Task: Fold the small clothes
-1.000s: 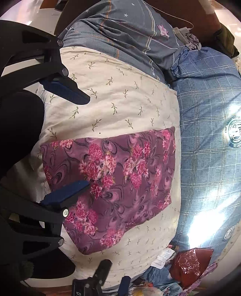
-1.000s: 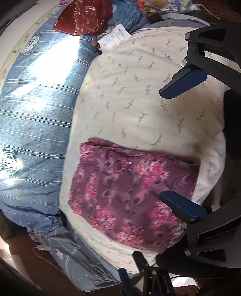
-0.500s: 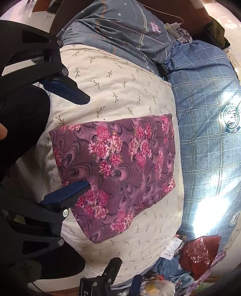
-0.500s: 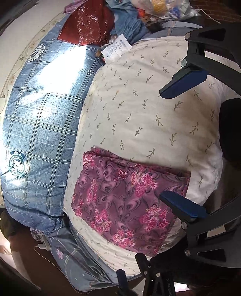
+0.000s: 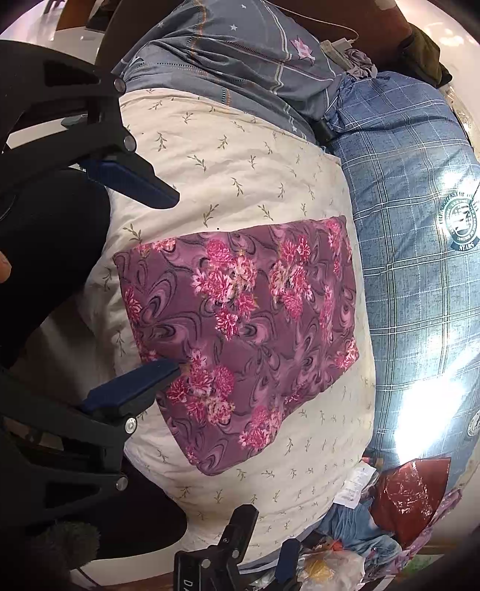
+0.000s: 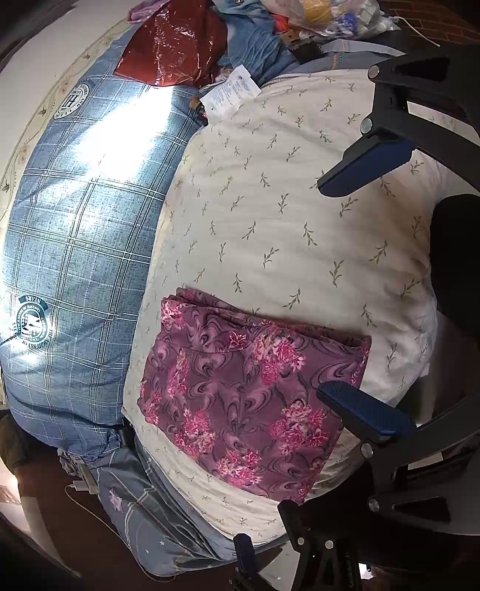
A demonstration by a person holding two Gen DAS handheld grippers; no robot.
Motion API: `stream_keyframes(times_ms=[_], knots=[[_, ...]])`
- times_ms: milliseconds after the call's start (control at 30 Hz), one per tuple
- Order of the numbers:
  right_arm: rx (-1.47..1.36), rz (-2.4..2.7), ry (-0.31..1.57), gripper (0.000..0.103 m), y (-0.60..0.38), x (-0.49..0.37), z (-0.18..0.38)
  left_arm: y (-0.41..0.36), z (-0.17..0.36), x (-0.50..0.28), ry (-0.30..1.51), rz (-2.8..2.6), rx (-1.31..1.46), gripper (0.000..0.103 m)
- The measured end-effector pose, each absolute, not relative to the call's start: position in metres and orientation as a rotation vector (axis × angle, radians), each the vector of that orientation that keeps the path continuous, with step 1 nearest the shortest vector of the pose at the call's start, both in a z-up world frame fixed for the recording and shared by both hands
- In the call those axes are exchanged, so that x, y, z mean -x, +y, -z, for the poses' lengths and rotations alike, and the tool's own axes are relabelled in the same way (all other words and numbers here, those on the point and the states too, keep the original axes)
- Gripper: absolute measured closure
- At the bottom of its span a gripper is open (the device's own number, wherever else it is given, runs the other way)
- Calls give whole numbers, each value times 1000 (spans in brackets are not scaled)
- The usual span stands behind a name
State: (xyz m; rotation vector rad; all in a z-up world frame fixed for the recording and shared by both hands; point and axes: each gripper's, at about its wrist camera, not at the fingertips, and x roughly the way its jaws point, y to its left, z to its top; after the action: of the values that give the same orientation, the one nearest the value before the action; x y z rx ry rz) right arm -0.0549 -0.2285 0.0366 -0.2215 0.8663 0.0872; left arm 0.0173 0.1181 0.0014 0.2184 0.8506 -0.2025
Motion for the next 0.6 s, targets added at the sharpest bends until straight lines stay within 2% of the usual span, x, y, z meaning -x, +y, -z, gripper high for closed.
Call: stream_keyframes(times_ms=[600], knots=[[200, -77, 871, 2, -233, 60, -39, 107, -2, 0, 860, 262, -235, 18]])
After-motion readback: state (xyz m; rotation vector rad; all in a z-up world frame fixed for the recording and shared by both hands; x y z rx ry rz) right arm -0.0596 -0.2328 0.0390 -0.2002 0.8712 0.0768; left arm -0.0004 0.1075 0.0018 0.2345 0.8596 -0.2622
